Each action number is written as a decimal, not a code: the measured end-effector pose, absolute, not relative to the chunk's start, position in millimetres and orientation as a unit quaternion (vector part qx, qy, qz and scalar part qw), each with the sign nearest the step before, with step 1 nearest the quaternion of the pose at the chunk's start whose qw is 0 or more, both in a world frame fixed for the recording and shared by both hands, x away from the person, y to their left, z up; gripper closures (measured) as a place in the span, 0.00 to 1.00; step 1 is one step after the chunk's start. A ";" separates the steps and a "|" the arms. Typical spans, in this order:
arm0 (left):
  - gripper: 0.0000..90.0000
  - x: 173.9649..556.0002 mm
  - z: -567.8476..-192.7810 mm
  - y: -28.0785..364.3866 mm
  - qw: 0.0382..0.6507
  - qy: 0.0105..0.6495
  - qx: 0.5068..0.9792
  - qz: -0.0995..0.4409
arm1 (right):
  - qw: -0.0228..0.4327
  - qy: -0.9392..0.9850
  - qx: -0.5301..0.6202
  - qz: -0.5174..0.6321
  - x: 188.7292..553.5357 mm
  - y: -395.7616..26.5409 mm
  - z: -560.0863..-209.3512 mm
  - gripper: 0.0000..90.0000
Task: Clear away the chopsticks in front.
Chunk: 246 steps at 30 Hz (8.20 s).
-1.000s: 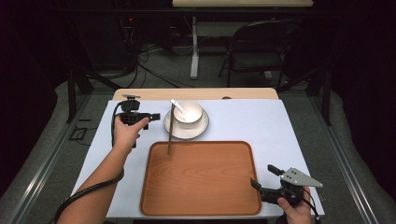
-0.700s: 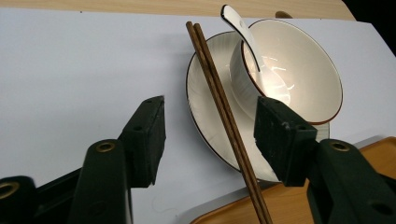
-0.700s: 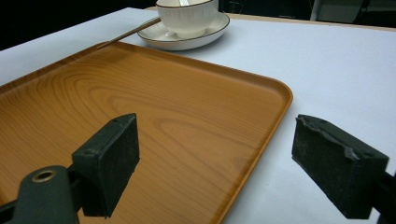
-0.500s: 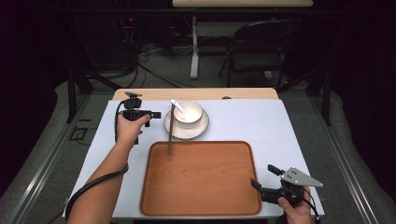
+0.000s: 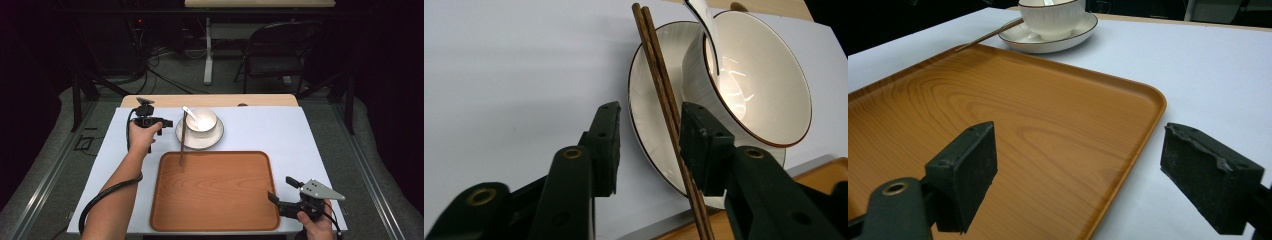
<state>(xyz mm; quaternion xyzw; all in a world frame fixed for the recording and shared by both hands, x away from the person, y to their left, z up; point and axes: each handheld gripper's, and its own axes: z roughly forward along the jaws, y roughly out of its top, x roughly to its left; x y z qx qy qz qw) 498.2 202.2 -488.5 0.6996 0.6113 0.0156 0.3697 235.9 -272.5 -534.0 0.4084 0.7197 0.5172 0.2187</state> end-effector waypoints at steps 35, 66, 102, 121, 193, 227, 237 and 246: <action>0.88 517.3 -507.6 160.1 0.289 0.650 0.700 -0.060 | 0.216 0.721 0.403 0.521 235.7 -271.9 -533.9 0.16; 0.94 525.7 -502.6 165.2 0.238 0.686 0.683 -0.078 | 0.217 0.721 0.402 0.522 235.7 -272.0 -534.0 0.16; 0.94 384.4 -493.2 225.9 0.335 0.654 0.658 -0.165 | 0.217 0.720 0.403 0.522 235.5 -270.6 -533.5 0.16; 0.94 341.2 -521.6 224.4 0.309 0.647 0.672 -0.184 | 0.216 0.720 0.405 0.521 236.2 -270.5 -533.4 0.16; 0.77 359.1 -518.0 200.2 0.300 0.640 0.689 -0.162 | 0.218 0.718 0.403 0.524 235.3 -270.4 -533.3 0.16; 0.55 434.0 -457.3 216.5 0.340 0.640 0.686 -0.055 | 0.216 0.719 0.402 0.524 235.8 -270.8 -533.5 0.16; 0.48 462.2 -449.4 210.0 0.332 0.649 0.684 -0.030 | 0.216 0.719 0.402 0.525 235.8 -271.1 -533.6 0.16; 0.43 479.6 -451.8 201.1 0.336 0.650 0.680 -0.042 | 0.217 0.718 0.401 0.525 235.5 -271.5 -533.6 0.16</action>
